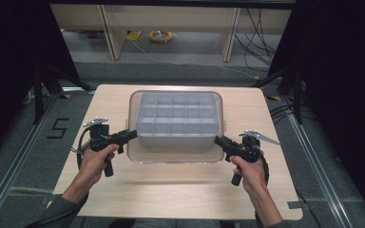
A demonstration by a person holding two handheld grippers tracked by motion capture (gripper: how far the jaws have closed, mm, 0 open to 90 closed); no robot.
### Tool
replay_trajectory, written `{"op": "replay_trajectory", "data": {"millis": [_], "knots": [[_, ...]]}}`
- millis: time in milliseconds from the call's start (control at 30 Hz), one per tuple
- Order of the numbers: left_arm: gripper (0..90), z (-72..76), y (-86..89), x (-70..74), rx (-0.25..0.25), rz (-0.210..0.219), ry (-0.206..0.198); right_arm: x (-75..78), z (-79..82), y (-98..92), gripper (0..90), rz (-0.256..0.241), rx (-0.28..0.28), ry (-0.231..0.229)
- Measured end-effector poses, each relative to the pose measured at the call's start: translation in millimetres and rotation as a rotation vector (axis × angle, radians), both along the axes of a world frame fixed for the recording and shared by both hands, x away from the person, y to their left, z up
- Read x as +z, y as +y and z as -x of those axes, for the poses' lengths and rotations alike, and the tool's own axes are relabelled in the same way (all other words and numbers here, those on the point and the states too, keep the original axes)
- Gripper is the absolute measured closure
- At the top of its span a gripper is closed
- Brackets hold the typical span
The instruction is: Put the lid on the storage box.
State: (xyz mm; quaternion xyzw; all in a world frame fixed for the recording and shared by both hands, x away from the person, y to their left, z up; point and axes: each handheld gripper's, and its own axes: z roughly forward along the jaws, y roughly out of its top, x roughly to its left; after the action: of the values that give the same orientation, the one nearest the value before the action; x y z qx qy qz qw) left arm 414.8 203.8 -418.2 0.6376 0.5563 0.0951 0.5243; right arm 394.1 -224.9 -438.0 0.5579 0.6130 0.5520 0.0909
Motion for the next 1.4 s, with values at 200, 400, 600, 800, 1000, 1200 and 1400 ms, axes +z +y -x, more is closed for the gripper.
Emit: {"op": "replay_trajectory", "data": {"millis": [200,400,600,800,1000,1200,1400], "knots": [[56.6,-18.6,-1.9,2.1,0.017,0.021,0.016,9.4,-16.1,1.5,64.0,-0.007,-0.018,-0.004],[55.8,-38.8,-8.1,2.7,0.032,0.029,0.026,15.7,-34.6,-0.9,63.9,0.010,-0.042,-0.015],[54.4,-56.9,-13.7,3.6,0.039,0.018,0.040,20.6,-53.4,0.0,62.9,0.023,-0.070,0.008],[53.8,-70.3,-15.7,4.7,0.051,0.007,0.048,19.6,-69.9,1.0,61.8,0.051,-0.088,0.003],[53.2,-78.6,-14.3,3.4,0.061,0.005,0.060,17.3,-78.3,4.8,61.7,0.043,-0.084,0.024],[52.9,-86.7,-15.3,1.0,0.077,0.003,0.072,17.7,-85.9,10.0,60.7,0.031,-0.116,0.070],[52.1,-95.7,-15.5,-5.0,0.092,0.002,0.098,10.2,-97.0,9.7,60.4,0.074,-0.114,0.043]]}}
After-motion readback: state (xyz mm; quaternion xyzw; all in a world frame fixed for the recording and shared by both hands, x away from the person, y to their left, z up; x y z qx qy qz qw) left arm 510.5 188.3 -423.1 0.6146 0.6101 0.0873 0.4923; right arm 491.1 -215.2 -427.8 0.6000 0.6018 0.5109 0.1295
